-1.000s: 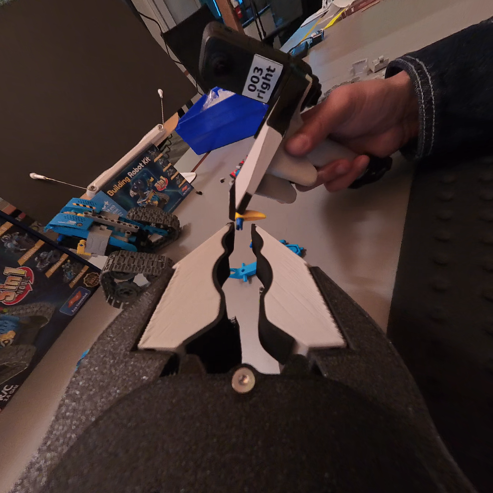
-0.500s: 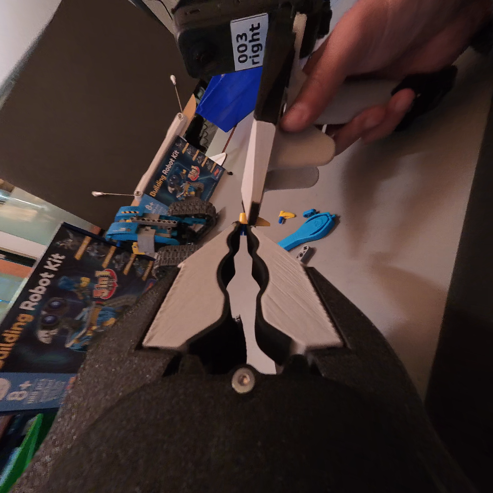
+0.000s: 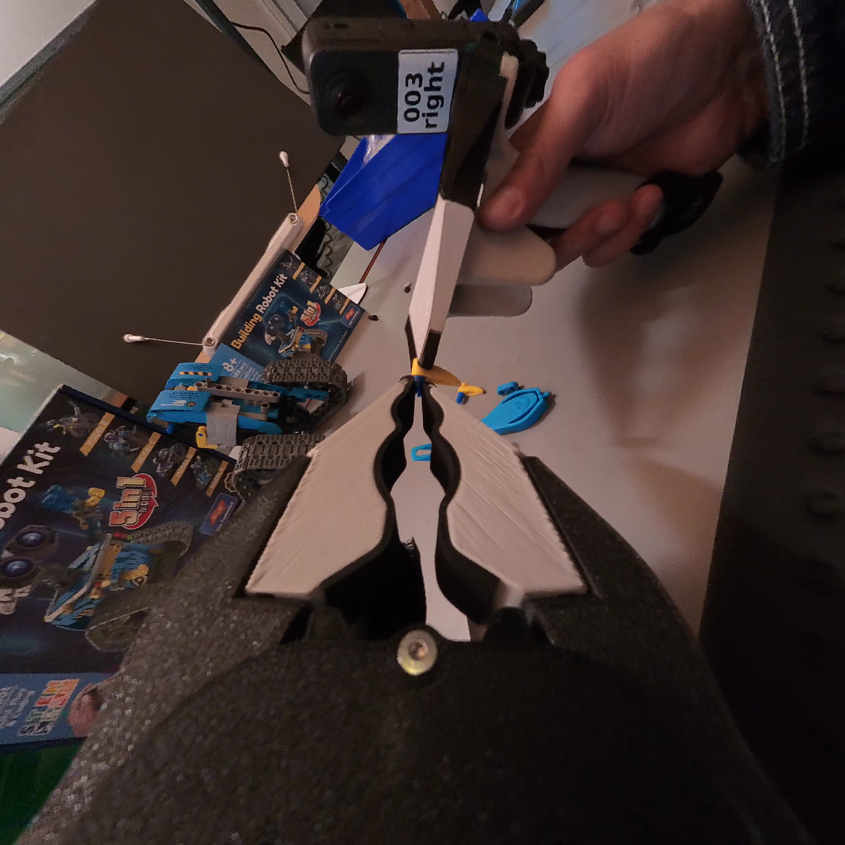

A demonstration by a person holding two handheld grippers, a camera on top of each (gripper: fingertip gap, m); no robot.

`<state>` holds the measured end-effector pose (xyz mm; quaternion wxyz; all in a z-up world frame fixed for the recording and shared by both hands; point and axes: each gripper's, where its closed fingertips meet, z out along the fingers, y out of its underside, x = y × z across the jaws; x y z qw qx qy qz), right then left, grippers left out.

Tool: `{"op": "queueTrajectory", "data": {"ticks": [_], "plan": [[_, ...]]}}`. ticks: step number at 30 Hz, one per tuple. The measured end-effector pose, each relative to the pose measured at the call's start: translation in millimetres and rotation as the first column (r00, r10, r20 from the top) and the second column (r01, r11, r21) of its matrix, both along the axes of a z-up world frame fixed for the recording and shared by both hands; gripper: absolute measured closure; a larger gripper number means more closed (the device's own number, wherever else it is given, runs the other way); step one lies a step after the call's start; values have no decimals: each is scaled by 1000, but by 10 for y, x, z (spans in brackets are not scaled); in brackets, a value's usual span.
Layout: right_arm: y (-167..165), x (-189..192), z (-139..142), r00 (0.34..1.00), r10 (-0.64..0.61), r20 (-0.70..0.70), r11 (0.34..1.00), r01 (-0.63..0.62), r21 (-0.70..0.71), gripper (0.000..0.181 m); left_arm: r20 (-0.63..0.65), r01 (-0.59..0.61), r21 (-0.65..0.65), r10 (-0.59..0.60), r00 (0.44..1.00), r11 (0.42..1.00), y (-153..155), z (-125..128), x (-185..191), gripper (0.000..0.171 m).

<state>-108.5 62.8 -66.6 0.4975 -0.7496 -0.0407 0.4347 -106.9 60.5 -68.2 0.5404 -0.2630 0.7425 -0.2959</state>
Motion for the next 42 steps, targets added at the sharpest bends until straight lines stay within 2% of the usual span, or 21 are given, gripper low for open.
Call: {"op": "queueTrajectory", "data": {"ticks": [3, 7, 12, 14, 19, 25, 34, 37, 41, 42], "plan": [[-30, -12, 3, 1000, 19, 11, 1000, -19, 7, 178, -16, 28, -55, -29, 999, 998, -29, 7, -18, 170], [-37, -13, -20, 999, 18, 37, 1000, -18, 5, 178, -23, 31, -47, -32, 999, 998, -37, -11, -29, 170], [-22, -31, 9, 999, 27, -28, 1000, -27, 8, 178, -30, 36, -123, -40, 999, 992, -41, 13, -25, 171], [-16, -84, 53, 1000, 28, -6, 999, -28, 42, 174, -25, 61, -154, -66, 998, 986, -73, 43, -35, 171], [26, -61, -18, 999, -1, 43, 1000, 1, 7, 176, -5, 0, -15, 0, 1000, 1000, -45, -32, 10, 169], [86, 2, -91, 995, -52, 80, 999, 53, -12, 175, 18, -93, 130, 92, 996, 987, 41, -105, 72, 168], [93, 35, -139, 991, -63, 114, 997, 67, -34, 176, 11, -112, 138, 111, 994, 984, 68, -138, 95, 168], [105, 44, -204, 986, -71, 148, 995, 80, -55, 176, 12, -138, 184, 138, 990, 973, 106, -176, 117, 158], [115, -59, -214, 987, -36, 155, 997, 46, -58, 176, -13, -152, 255, 160, 987, 955, 137, -276, 139, 158], [119, -64, -221, 987, -36, 159, 997, 47, -61, 176, -18, -148, 281, 159, 987, 948, 137, -299, 135, 166]]}}
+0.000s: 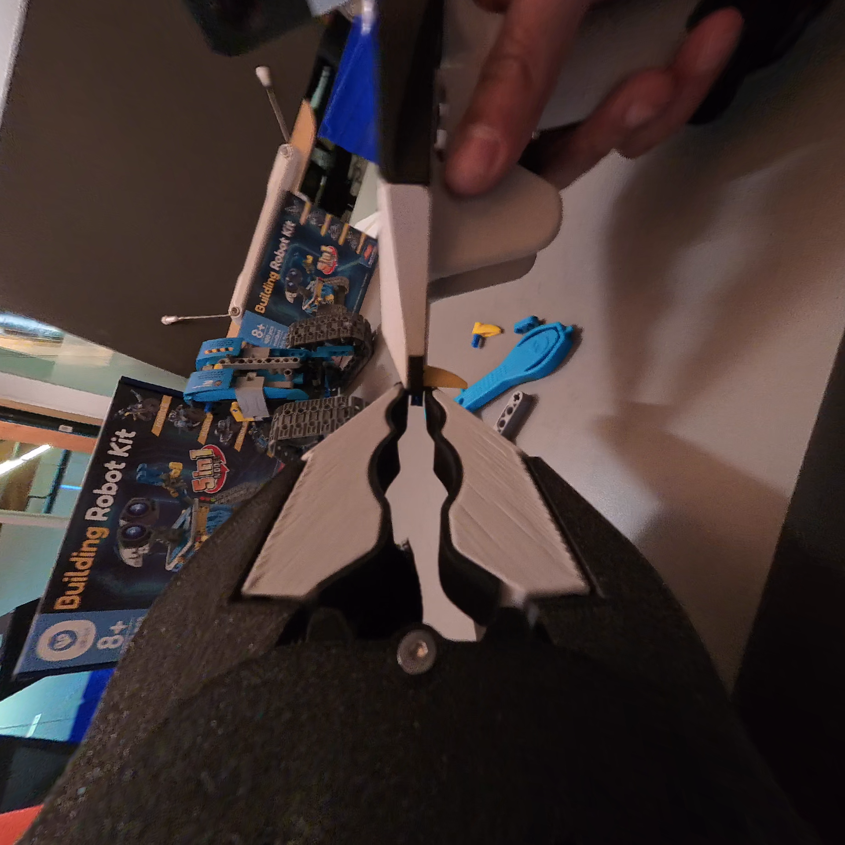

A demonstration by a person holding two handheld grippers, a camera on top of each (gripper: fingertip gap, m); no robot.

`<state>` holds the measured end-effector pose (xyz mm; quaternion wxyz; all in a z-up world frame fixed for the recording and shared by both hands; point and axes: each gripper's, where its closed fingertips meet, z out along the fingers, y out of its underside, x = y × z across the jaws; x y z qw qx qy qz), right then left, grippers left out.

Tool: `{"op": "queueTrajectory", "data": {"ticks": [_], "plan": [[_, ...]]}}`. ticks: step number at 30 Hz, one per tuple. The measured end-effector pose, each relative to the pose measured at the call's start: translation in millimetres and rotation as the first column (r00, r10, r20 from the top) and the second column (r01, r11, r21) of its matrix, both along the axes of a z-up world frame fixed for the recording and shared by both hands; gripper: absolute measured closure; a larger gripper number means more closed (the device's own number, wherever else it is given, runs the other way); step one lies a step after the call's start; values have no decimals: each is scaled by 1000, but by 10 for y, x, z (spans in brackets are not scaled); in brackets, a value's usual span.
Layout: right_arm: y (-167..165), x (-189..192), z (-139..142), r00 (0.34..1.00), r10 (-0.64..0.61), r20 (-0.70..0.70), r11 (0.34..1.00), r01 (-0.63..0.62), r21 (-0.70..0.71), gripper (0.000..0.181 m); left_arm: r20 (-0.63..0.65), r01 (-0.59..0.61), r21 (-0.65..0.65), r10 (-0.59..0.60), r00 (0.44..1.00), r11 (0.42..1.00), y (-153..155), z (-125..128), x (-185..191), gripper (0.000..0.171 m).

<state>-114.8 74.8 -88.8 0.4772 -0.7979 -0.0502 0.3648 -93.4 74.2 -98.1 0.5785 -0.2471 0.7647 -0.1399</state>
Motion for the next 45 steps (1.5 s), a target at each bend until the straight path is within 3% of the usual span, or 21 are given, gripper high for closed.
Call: {"op": "queueTrajectory", "data": {"ticks": [6, 9, 15, 30, 35, 45], "plan": [[28, 24, 110, 999, -23, -33, 999, 24, 43, 176, 73, -37, 49, 33, 997, 998, 36, 118, 19, 166], [56, 32, 61, 998, -50, 28, 998, 49, 41, 176, 60, -64, 119, 58, 997, 991, 74, 74, 30, 166], [102, 48, 123, 978, -104, 179, 987, 80, 137, 175, 74, -106, 39, 103, 992, 994, 136, 143, 37, 169], [56, 60, 191, 994, -85, 72, 988, 75, 134, 181, 103, -128, 30, 125, 987, 991, 183, 209, 25, 170], [61, 34, 181, 998, -63, 22, 992, 60, 110, 166, 84, -141, 27, 138, 987, 990, 213, 176, 35, 169], [81, 30, 176, 997, -76, 27, 992, 73, 107, 174, 109, -131, 84, 122, 987, 988, 149, 202, 34, 169]]}}
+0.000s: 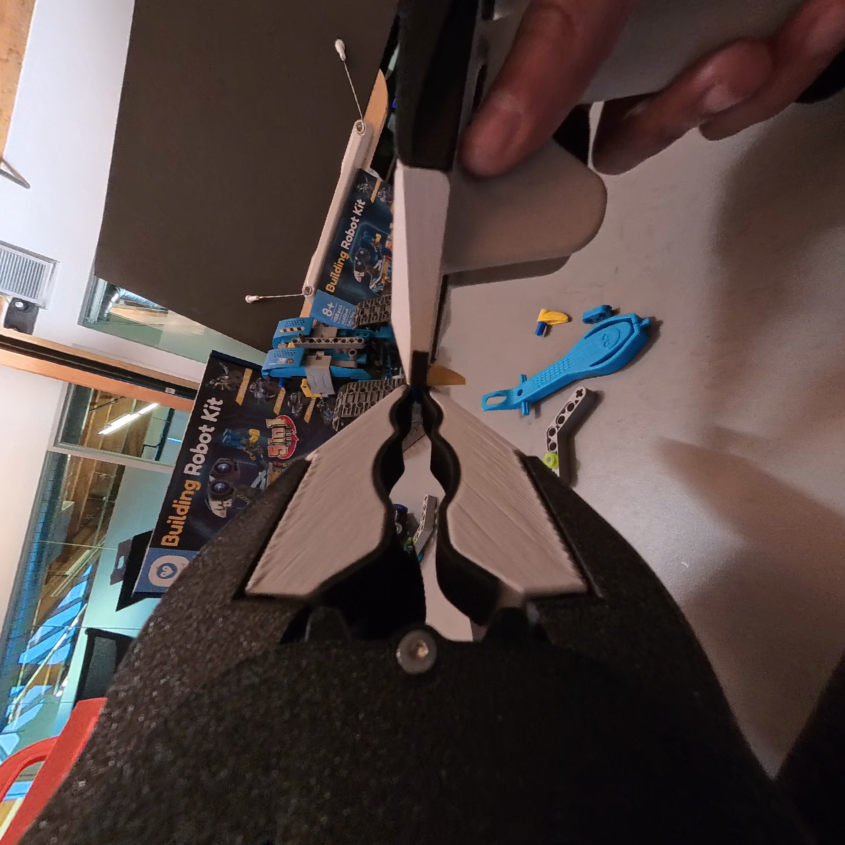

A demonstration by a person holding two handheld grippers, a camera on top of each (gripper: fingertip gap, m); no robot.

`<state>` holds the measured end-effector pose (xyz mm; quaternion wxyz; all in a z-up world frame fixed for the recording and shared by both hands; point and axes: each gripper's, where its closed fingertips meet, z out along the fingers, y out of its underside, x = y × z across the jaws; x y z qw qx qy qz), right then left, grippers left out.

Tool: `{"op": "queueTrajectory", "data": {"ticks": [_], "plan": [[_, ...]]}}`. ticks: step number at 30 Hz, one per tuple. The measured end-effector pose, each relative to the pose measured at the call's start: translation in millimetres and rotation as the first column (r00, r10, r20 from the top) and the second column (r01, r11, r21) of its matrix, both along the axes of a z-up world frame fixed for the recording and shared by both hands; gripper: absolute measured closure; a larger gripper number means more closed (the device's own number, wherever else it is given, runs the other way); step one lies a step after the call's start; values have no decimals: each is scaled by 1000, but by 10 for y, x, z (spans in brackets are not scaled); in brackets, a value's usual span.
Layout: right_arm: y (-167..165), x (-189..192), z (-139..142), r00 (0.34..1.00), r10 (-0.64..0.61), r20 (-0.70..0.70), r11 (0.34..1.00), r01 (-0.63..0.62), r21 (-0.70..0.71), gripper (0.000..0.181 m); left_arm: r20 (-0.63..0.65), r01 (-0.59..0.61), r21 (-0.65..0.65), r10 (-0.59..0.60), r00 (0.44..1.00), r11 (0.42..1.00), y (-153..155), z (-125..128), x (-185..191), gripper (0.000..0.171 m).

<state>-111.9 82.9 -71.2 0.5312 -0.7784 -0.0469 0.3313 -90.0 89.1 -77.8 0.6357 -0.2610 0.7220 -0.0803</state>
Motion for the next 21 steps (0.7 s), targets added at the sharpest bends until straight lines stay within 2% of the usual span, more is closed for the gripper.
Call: {"op": "queueTrajectory", "data": {"ticks": [4, 6, 8, 10, 12, 17, 21], "plan": [[-9, 14, 13, 993, 12, -116, 999, -16, -33, 176, 14, -7, 61, 6, 1000, 998, -17, 15, 1, 170], [-27, 19, 11, 987, 19, -158, 998, -27, -49, 177, 10, -5, 49, 5, 1000, 999, -28, 8, -1, 170], [-34, 9, 52, 993, 20, -119, 999, -23, -27, 177, 18, 8, -32, -8, 1000, 999, -38, 44, -15, 170], [-49, 13, 24, 989, 31, -145, 998, -38, -48, 177, -2, 34, -87, -34, 999, 996, -49, 13, -17, 170], [-66, 12, 20, 990, 38, -139, 998, -45, -48, 178, -2, 40, -59, -40, 999, 997, -60, 8, -22, 170], [-72, 23, -21, 996, 36, -88, 998, -41, -54, 177, -17, 50, -81, -52, 999, 995, -57, -25, -25, 170], [-85, 22, -9, 994, 41, -99, 998, -46, -48, 178, -16, 54, -82, -55, 998, 995, -65, -21, -36, 170]]}}
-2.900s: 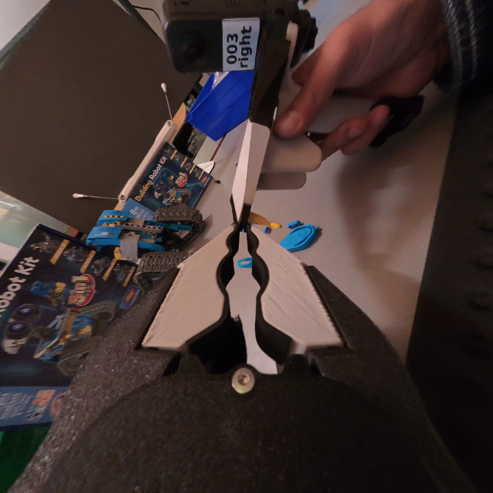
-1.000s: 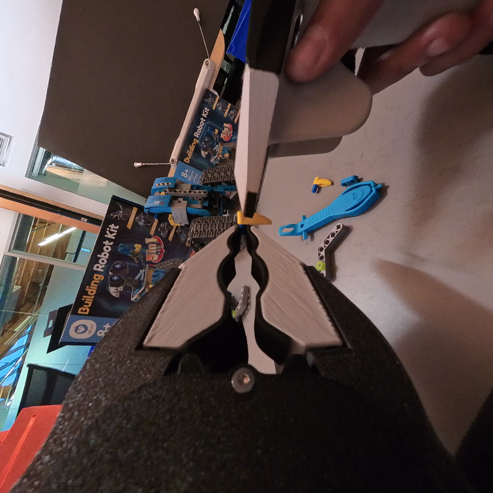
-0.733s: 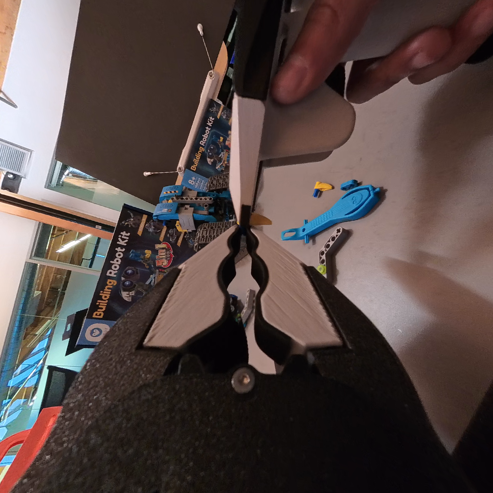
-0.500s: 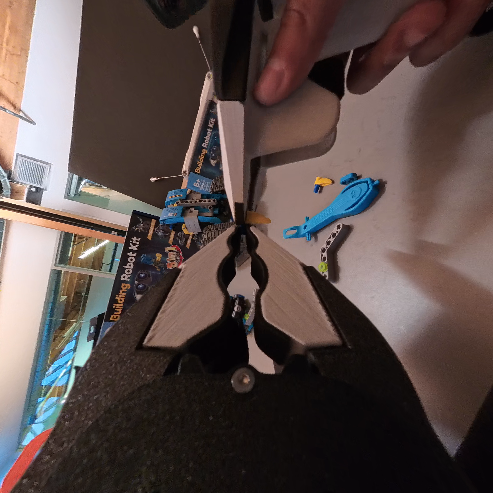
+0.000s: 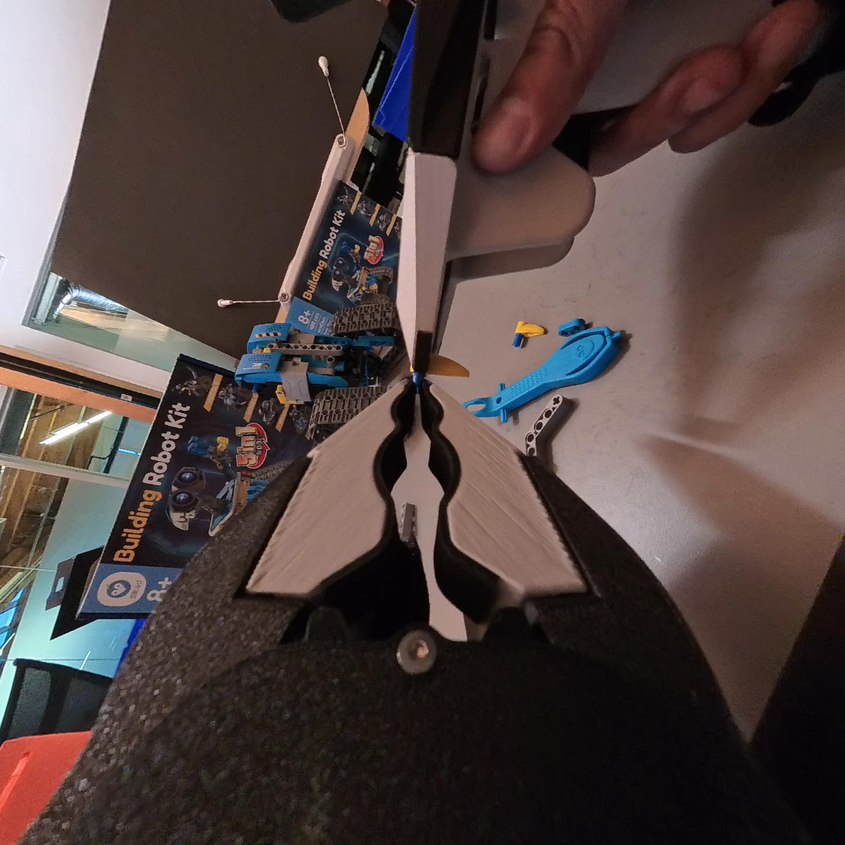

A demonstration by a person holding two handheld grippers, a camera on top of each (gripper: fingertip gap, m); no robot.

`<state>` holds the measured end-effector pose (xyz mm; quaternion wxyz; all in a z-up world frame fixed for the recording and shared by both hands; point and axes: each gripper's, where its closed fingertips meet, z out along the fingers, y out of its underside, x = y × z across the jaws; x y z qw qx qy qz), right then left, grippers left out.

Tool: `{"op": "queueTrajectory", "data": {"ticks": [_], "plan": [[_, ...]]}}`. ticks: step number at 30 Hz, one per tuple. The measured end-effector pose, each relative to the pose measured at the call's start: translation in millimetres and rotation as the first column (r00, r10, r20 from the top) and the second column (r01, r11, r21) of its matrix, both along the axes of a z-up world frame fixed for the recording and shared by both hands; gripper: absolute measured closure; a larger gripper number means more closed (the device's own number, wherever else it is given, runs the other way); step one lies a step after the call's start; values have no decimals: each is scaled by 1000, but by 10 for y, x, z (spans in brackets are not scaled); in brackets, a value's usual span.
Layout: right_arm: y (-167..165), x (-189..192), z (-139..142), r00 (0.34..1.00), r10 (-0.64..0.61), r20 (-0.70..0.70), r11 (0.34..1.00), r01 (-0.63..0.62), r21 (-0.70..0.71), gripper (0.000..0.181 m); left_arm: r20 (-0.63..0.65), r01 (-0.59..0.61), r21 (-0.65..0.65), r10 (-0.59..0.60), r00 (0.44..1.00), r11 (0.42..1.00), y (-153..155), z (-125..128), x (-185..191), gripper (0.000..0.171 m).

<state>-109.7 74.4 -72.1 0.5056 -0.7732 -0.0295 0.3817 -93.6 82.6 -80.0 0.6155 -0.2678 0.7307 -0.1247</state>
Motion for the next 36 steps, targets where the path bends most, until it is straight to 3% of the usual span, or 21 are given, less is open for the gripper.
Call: {"op": "queueTrajectory", "data": {"ticks": [2, 3, 4, 6, 7, 9, 10, 12, 14, 17, 19, 21, 24, 26, 28, 30, 32, 34, 36], "plan": [[0, -1, -6, 1000, 2, 7, 1000, -2, 0, 178, 1, 1, 1, -1, 1000, 1000, 4, 1, -9, 170], [-4, 45, -2, 1000, -16, 1, 1000, 16, -2, 177, 8, -46, 12, 46, 999, 999, 95, 15, -21, 170], [-45, 321, 73, 993, -109, -35, 994, 110, 26, 178, 15, -131, 18, 130, 991, 991, 318, 31, -61, 171], [-296, 794, 261, 971, -189, -148, 975, 203, 86, 178, -4, -208, -197, 211, 977, 958, 717, 59, -169, 171], [-346, 861, 204, 972, -215, -96, 972, 222, 72, 177, -6, -193, -279, 199, 980, 941, 728, 73, -166, 171], [-404, 943, 233, 969, -231, -86, 968, 238, 82, 177, -12, -169, -210, 170, 985, 963, 631, 33, -125, 171], [-430, 1060, 157, 962, -272, -38, 961, 273, 41, 177, -12, -160, -184, 161, 987, 970, 598, 22, -120, 171], [-597, 1450, -141, 898, -389, 204, 910, 409, -65, 177, 0, -155, -220, 159, 987, 963, 611, 52, -134, 171], [-972, 1974, -459, 748, -426, 509, 796, 577, -181, 176, -6, -113, -234, 115, 993, 966, 529, 42, -123, 170], [-1512, 2486, -512, 603, -417, 680, 640, 726, -251, 176, -83, -45, -198, 29, 996, 979, 303, -130, -57, 170], [-1632, 2618, -457, 592, -466, 658, 618, 749, -236, 168, -157, -38, -226, 2, 988, 973, 218, -249, 26, 169], [-1735, 2759, -416, 551, -513, 658, 590, 783, -196, 165, -230, 3, -402, -104, 968, 916, 4, -291, 155, 169], [-1922, 2896, -351, 512, -545, 664, 544, 819, -185, 157, -229, 49, -629, -245, 942, 776, -278, -43, 467, 169], [-1938, 2899, -178, 482, -612, 627, 536, 836, -120, 159, -243, 57, -683, -300, 922, 728, -395, 104, 797, 169], [-1879, 2832, 18, 459, -709, 535, 512, 857, -56, 163, -261, 108, -686, -381, 887, 720, -562, 125, 1178, 169], [-1673, 2582, 209, 494, -807, 323, 528, 849, 19, 162, -424, 74, -647, -439, 792, 759, -699, -194, 1513, 169], [-1520, 2300, 283, 512, -846, 148, 528, 841, 114, 162, -487, 44, -666, -479, 731, 744, -823, -409, 1836, 169], [-1505, 2138, 229, 477, -870, 125, 493, 846, 203, 164, -519, 4, -682, -487, 702, 732, -902, -539, 2086, 169], [-1568, 2146, 235, 430, -889, 158, 457, 858, 235, 171, -517, 0, -680, -479, 709, 734, -961, -593, 2264, 169]]}}
